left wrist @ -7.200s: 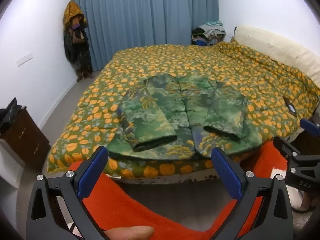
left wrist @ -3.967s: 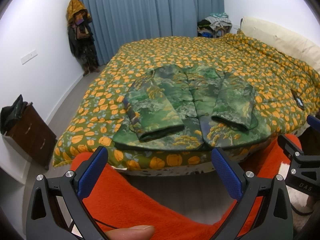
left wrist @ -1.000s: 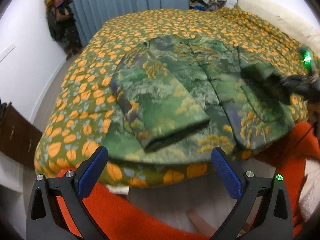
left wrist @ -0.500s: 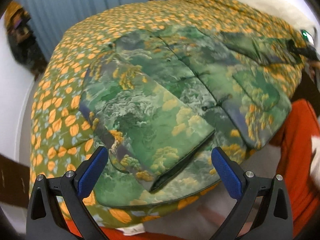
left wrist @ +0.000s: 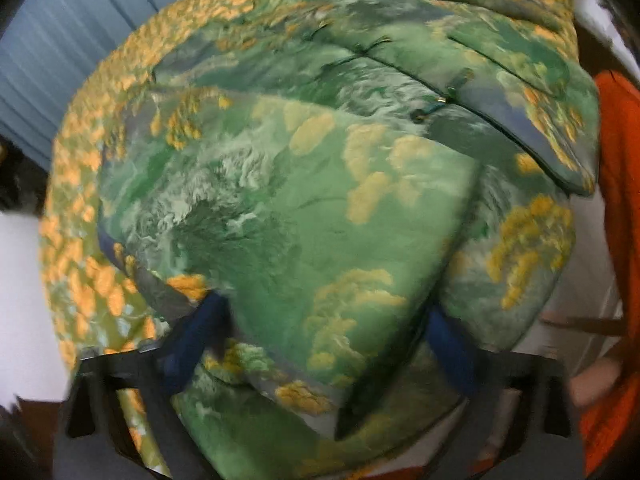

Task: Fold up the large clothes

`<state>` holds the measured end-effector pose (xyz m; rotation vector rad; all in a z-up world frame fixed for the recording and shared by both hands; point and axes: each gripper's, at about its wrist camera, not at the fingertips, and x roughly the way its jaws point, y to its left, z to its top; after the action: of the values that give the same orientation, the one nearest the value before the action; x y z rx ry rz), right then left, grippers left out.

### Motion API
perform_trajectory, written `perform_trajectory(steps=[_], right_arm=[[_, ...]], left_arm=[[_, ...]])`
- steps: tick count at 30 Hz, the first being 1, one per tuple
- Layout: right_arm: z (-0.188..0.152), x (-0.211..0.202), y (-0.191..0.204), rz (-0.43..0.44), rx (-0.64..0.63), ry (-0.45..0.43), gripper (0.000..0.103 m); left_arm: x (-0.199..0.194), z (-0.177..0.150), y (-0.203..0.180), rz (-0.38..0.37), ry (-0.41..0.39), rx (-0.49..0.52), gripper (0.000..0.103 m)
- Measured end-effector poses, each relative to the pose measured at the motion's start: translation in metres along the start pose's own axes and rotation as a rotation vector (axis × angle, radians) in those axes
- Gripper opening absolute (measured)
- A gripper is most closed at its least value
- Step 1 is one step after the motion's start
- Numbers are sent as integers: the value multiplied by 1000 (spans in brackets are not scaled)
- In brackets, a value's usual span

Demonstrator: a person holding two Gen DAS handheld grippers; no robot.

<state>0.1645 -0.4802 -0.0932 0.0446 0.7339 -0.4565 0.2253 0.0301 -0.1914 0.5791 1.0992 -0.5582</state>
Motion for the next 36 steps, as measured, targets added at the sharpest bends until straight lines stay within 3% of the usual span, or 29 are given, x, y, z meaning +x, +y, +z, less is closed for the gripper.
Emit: perform_trajectory(steps=[1,2,3,7,10,13,18,20,22,25,27,28,29,32,34,36], right_arm=[[-2,-9,10,28,-16,-17,67],[-5,-21,26,65,-43,-37,67],[-7,-28,36,88,-61,-48,67],[-24,-56,90,208,-158,-75,67],[-36,-69,122,282,-198,-76,67],[-45,-74,142,345,-212,-60,67],[-55,-81,158,372,-243,-51,67],[-60,-83,157,365,-251,-46,67],[-62,-82,151,356,-249,-33,67],[-64,-70,138,326,-233,14,67],[-64,-52,127,309,-219,86,72],[-66,-42,122,306,-213,120,73],[-67,-30,116,304,-208,167,73],[-73,9,102,296,-204,288,73],[-78,33,99,292,-207,360,73],[-80,57,99,322,-189,408,73]], left_arm=[[-4,0,12,-75,-10,-51,59],[-9,0,20,-132,-23,-87,28],[-18,1,29,-178,-41,-127,12],[-74,-2,82,-181,-186,-295,10],[-120,-16,150,-123,-316,-495,10],[-145,-49,230,-16,-386,-740,10],[-141,-119,313,191,-363,-1096,15],[-132,-147,324,269,-325,-1213,30],[-127,-172,322,327,-284,-1298,32],[-117,-186,295,268,-234,-1323,36],[-110,-180,267,176,-214,-1274,52],[-103,-170,245,101,-195,-1219,66],[-96,-159,232,30,-179,-1163,72],[-65,-111,170,-157,-100,-960,75],[-37,-82,135,-225,-27,-856,75],[-13,-58,114,-245,31,-788,75]])
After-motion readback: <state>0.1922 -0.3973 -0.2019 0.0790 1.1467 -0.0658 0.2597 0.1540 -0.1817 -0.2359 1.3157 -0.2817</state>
